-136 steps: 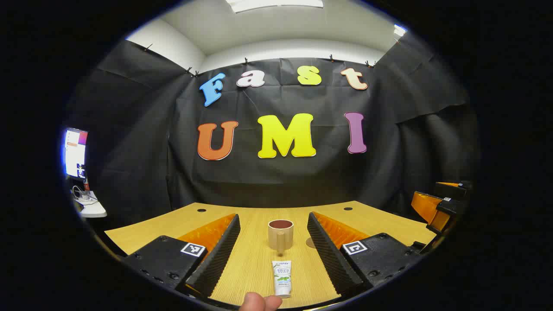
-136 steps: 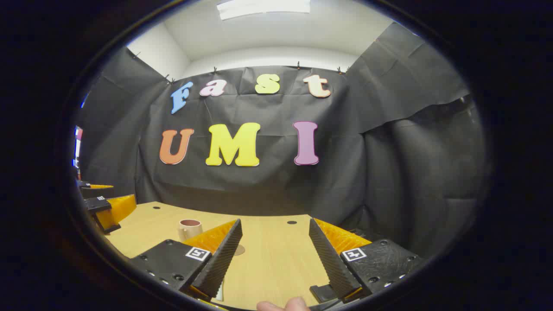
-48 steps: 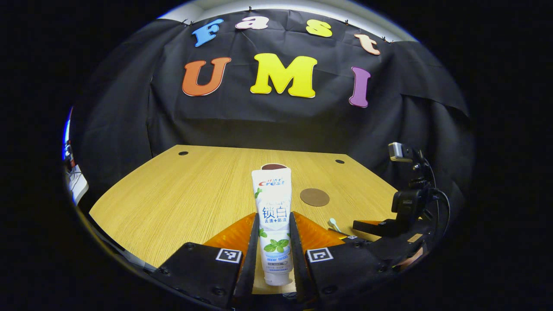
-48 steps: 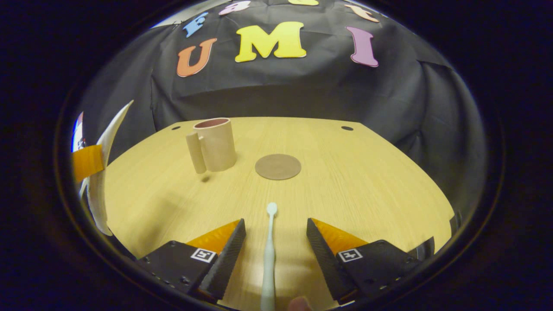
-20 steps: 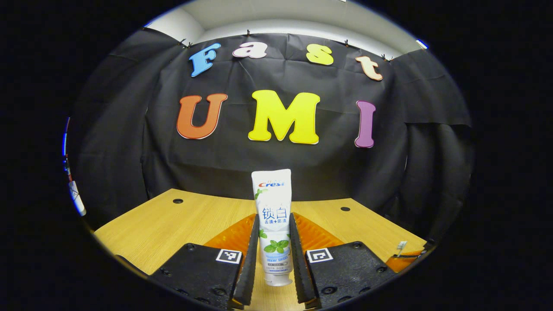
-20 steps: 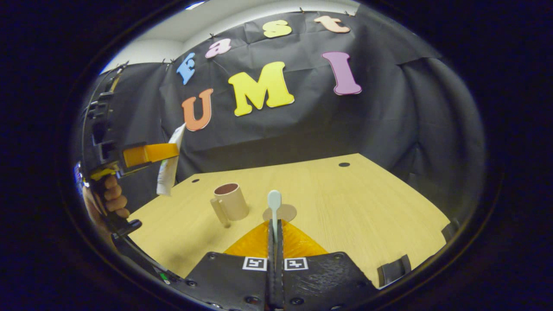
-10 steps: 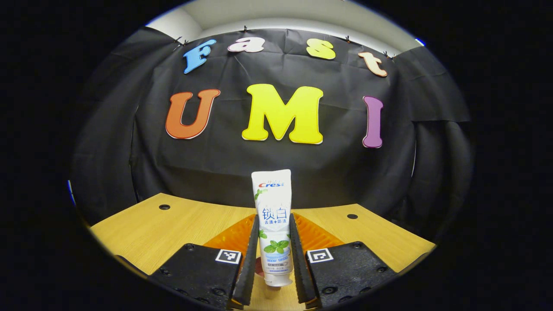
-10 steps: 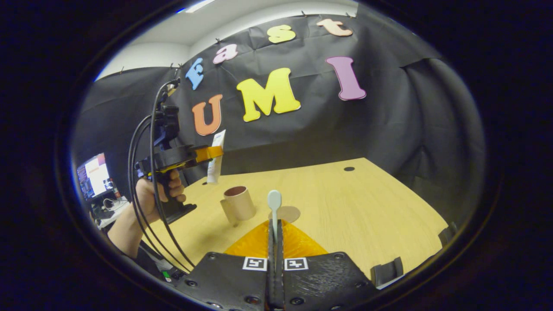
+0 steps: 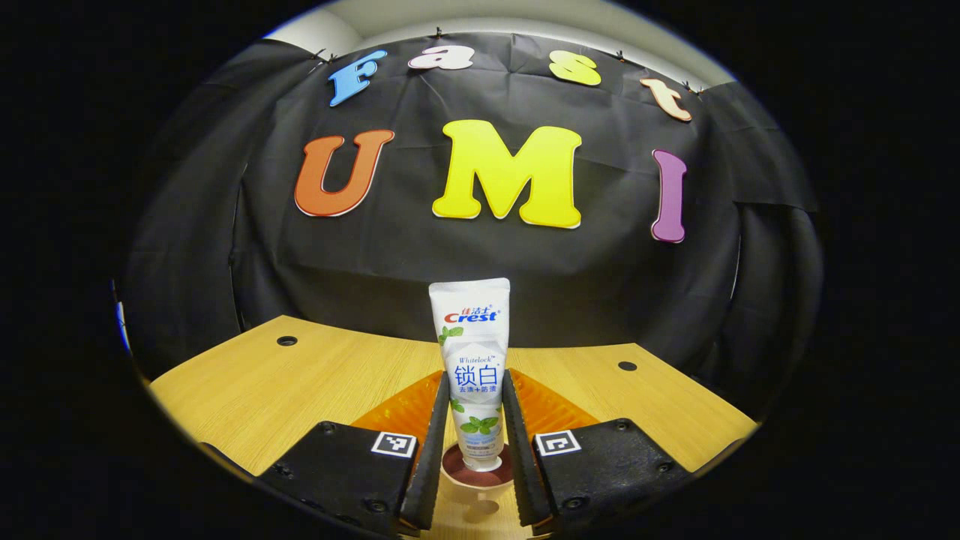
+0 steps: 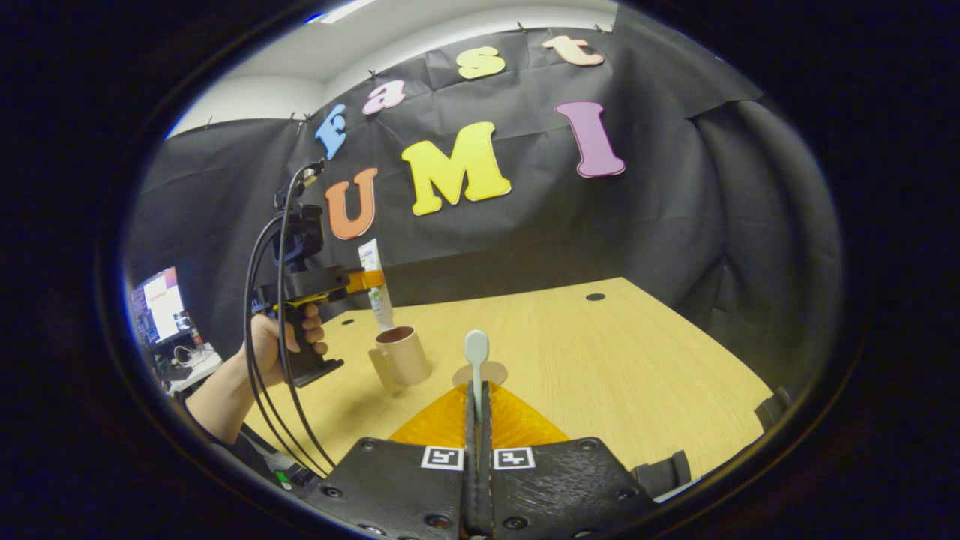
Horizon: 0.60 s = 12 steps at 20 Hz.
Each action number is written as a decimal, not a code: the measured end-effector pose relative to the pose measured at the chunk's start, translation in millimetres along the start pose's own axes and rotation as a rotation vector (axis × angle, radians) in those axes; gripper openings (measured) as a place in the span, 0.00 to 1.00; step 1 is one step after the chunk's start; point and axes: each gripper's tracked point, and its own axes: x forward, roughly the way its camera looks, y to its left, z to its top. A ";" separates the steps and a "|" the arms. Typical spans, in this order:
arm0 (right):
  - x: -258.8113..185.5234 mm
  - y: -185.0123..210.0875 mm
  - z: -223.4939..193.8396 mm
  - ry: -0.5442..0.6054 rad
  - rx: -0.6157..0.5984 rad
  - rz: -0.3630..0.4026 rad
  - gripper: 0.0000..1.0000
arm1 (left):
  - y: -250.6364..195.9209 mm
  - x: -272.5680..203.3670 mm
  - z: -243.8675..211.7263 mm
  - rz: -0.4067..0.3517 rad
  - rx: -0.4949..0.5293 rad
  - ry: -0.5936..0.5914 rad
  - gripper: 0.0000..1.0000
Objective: Put the toothbrush and toothpaste on the desktop into the cup, then pick up the cup and place it on the coaster on the desktop.
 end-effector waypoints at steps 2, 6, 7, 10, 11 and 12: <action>1.3 -0.1 -1.7 0.004 -0.005 0.000 0.00 | 0.9 1.8 -1.2 -0.002 -0.009 0.009 0.44; 2.1 0.8 -2.2 0.007 -0.009 0.001 0.00 | 4.0 4.8 -8.9 0.009 -0.021 0.025 0.45; 2.5 1.1 -2.4 0.009 -0.009 0.000 0.00 | 3.8 5.4 -10.9 0.009 -0.024 0.031 0.45; 3.7 2.7 -5.5 0.018 -0.010 0.001 0.00 | 3.0 6.3 -13.9 0.008 -0.019 0.041 0.45; 4.6 3.9 -5.8 0.019 -0.012 0.002 0.00 | 2.3 5.1 -12.5 0.008 -0.017 0.044 0.45; 4.3 4.4 -6.3 0.019 -0.016 0.004 0.00 | 2.6 4.2 -8.4 0.011 -0.007 0.030 0.46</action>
